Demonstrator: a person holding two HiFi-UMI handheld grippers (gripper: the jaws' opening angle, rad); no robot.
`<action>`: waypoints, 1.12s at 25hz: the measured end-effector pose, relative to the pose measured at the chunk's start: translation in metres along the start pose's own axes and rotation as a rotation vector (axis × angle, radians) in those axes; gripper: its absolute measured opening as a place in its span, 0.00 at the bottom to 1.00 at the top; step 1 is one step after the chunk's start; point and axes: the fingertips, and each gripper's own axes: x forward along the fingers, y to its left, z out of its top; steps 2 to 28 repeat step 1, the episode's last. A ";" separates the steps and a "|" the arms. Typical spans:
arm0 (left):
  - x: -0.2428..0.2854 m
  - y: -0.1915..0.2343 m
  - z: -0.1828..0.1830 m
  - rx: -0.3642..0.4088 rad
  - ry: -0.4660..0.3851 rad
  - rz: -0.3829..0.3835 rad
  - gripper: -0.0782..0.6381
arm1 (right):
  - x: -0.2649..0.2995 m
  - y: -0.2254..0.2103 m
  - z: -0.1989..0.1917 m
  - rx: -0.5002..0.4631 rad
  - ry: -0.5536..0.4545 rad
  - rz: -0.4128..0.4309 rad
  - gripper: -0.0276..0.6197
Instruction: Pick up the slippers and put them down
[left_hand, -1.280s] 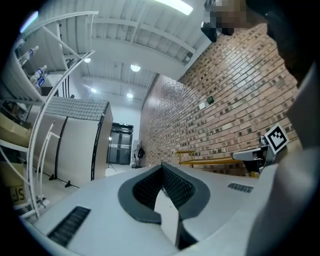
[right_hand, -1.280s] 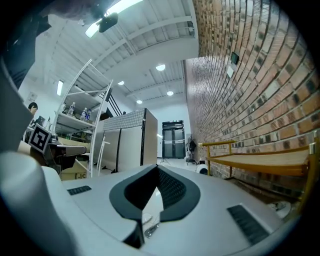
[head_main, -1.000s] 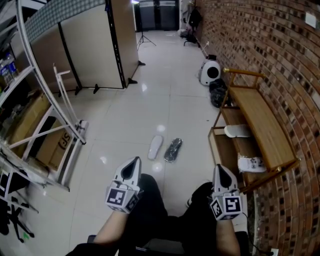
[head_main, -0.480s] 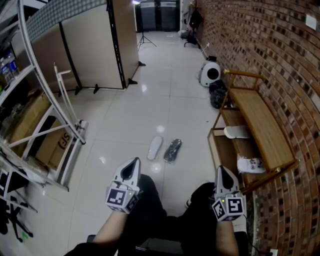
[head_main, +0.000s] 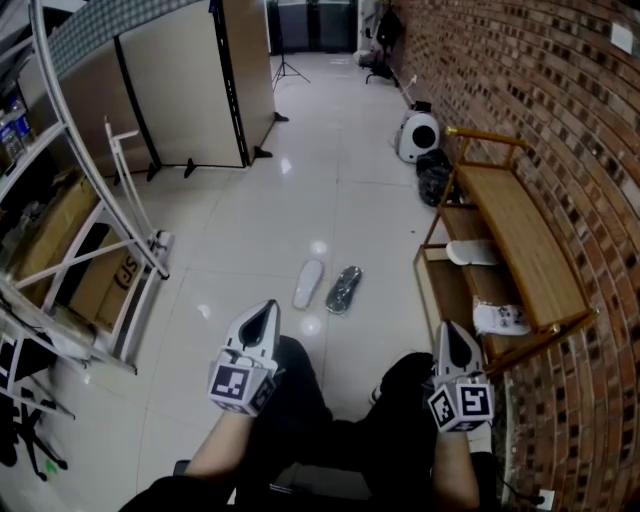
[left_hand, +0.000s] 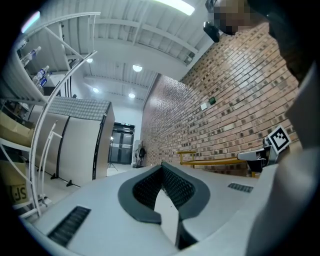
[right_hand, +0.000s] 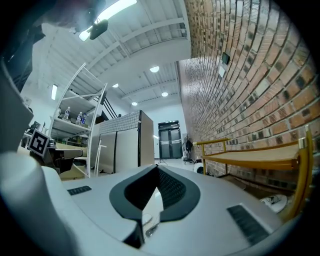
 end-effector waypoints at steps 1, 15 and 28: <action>-0.001 0.000 -0.001 0.003 0.002 0.001 0.11 | -0.001 0.000 0.000 -0.001 0.004 -0.002 0.04; -0.001 0.000 -0.001 0.003 0.002 0.001 0.11 | -0.001 0.000 0.000 -0.001 0.004 -0.002 0.04; -0.001 0.000 -0.001 0.003 0.002 0.001 0.11 | -0.001 0.000 0.000 -0.001 0.004 -0.002 0.04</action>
